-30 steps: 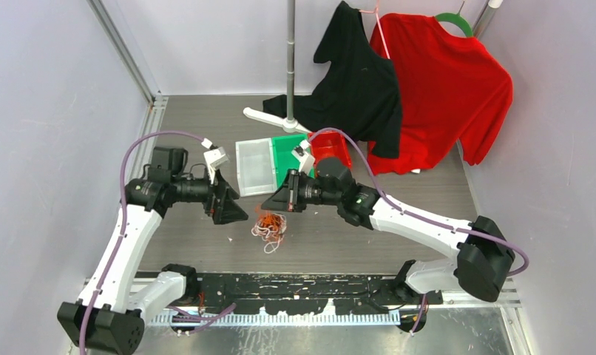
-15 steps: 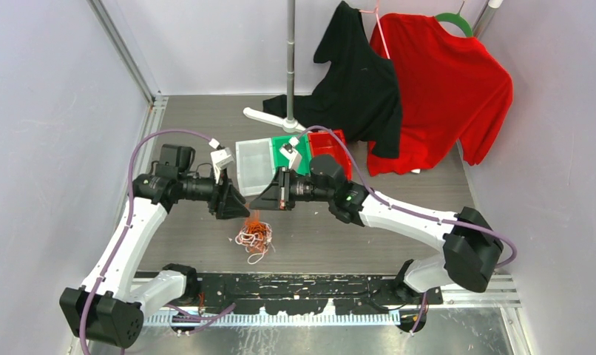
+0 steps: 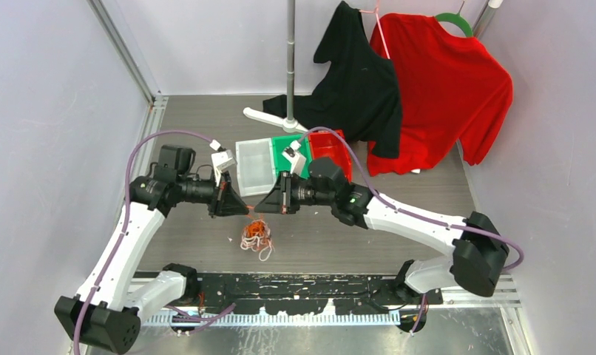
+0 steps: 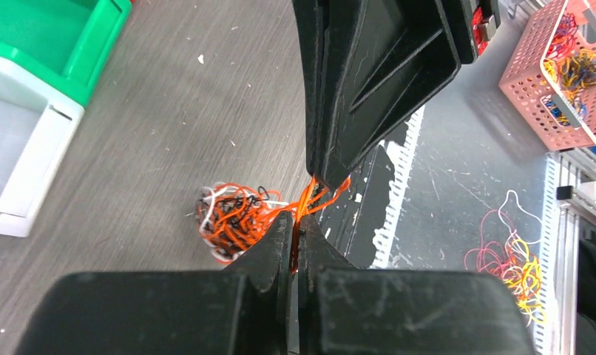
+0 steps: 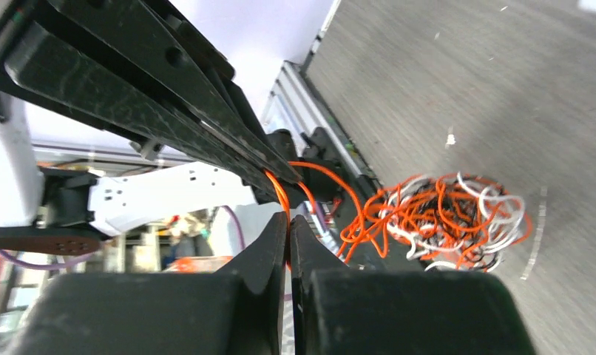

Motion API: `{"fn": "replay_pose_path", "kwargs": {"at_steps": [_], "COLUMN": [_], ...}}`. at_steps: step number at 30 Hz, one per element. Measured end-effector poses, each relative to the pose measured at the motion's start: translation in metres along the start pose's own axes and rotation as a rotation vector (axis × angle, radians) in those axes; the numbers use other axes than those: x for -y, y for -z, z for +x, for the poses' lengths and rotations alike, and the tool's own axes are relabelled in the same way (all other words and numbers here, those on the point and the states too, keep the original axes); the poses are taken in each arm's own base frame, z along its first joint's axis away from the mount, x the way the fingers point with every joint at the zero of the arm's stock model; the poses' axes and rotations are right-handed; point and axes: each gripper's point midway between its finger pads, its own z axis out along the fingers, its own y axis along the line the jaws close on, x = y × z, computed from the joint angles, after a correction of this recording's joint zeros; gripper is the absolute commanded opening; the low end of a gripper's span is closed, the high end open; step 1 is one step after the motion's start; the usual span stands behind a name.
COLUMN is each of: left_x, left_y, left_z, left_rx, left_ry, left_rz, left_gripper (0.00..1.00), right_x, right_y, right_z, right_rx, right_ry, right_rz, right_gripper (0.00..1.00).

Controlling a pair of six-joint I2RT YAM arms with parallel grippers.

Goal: Untangle the cables
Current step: Untie the cable.

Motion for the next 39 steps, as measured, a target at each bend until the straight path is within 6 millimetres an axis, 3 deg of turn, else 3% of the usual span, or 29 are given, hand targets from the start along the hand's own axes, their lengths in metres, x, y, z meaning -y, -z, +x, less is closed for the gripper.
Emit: {"fn": "replay_pose_path", "kwargs": {"at_steps": [4, 7, 12, 16, 22, 28, 39], "left_x": [0.007, 0.010, -0.001, 0.000, 0.005, 0.009, 0.033], "left_y": [0.006, 0.010, 0.017, 0.022, 0.030, 0.037, 0.053], "left_z": [-0.009, -0.014, -0.012, -0.018, -0.029, -0.037, -0.050], "left_rx": [0.022, 0.036, 0.024, 0.028, 0.055, 0.083, 0.155], "left_ry": [-0.030, -0.027, 0.017, 0.030, 0.043, 0.064, 0.059], "left_rz": [-0.027, -0.041, -0.130, -0.159, -0.191, -0.225, -0.242], "left_gripper": [0.00, 0.00, 0.00, 0.00, 0.00, 0.00, 0.00], "right_x": [-0.003, -0.004, 0.021, 0.033, 0.028, 0.010, 0.010], "right_y": [0.015, 0.026, 0.044, 0.047, 0.039, 0.019, -0.008], "right_z": [-0.005, -0.010, -0.016, -0.013, 0.003, 0.033, 0.009], "right_rx": [0.048, 0.081, 0.109, 0.102, 0.098, 0.086, 0.301], "right_ry": [0.096, 0.152, 0.219, 0.246, 0.320, 0.450, 0.542], "right_rz": [0.061, 0.094, 0.232, 0.290, 0.259, 0.189, 0.254], "right_gripper": [0.09, 0.20, 0.27, 0.62, 0.86, 0.88, 0.89]}}
